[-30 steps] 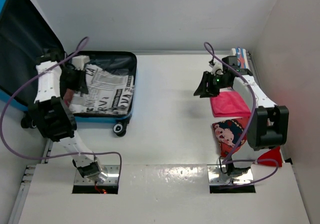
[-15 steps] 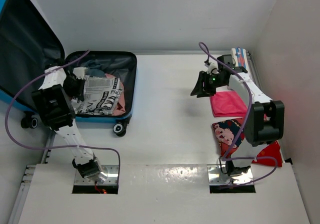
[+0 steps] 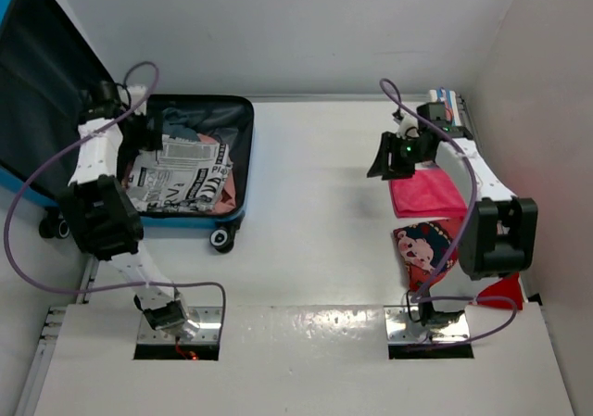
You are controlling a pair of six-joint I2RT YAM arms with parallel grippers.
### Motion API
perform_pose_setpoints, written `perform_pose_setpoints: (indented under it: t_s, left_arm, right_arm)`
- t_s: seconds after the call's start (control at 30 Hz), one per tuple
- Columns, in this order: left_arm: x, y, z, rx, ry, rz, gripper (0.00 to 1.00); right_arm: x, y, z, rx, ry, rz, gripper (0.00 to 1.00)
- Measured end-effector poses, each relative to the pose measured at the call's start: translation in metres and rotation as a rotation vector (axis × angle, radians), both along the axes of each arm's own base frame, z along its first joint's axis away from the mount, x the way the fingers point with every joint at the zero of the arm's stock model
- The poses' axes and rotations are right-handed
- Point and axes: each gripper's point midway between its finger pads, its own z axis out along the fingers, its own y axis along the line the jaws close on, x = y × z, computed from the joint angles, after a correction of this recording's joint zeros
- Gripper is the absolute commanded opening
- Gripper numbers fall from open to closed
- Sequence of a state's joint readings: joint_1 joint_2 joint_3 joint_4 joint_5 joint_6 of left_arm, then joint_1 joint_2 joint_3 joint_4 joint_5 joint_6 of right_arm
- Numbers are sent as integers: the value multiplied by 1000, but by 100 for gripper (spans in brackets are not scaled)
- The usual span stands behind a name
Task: Pack the luggage
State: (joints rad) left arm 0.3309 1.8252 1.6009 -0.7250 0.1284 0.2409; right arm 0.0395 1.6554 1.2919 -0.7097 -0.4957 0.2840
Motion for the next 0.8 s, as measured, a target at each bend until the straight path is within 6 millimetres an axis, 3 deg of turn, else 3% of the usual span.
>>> perform_pose_setpoints:
  t_s: [0.07,0.17,0.2,0.27,0.33,0.4,0.47,0.63,0.7,0.8]
  left_arm:
    - [14,-4,57,3,-147,6,100]
    - [28,-22,168,60,-424,-25,100]
    - [26,-37,205,84,-515,-50,100]
    - [17,-75,257,107,-647,-116,100]
    - [4,-117,283,101,-722,-191,100]
    - [-4,-148,285,83,-735,-246,100]
    - [-5,-159,270,68,-703,-246,100]
    - [5,-151,210,62,-551,-180,100]
    - [4,-148,198,64,-517,-164,100]
    - [1,-143,197,70,-513,-147,100]
  right_arm:
    - [-8,-20,-3,-52,-18,-40,60]
    - [-24,-56,-5,-191,-61,-107,70]
    - [-27,-69,-7,-247,-80,-128,71]
    - [-36,-89,-12,-362,-99,-151,72]
    - [-44,-104,-24,-464,-81,-158,74]
    - [-48,-112,-39,-545,-50,-151,74]
    - [-47,-114,-53,-612,-12,-131,74]
    - [-33,-110,-94,-712,103,-108,74]
    - [-25,-112,-108,-734,147,-122,72]
    - [-15,-113,-121,-749,186,-149,69]
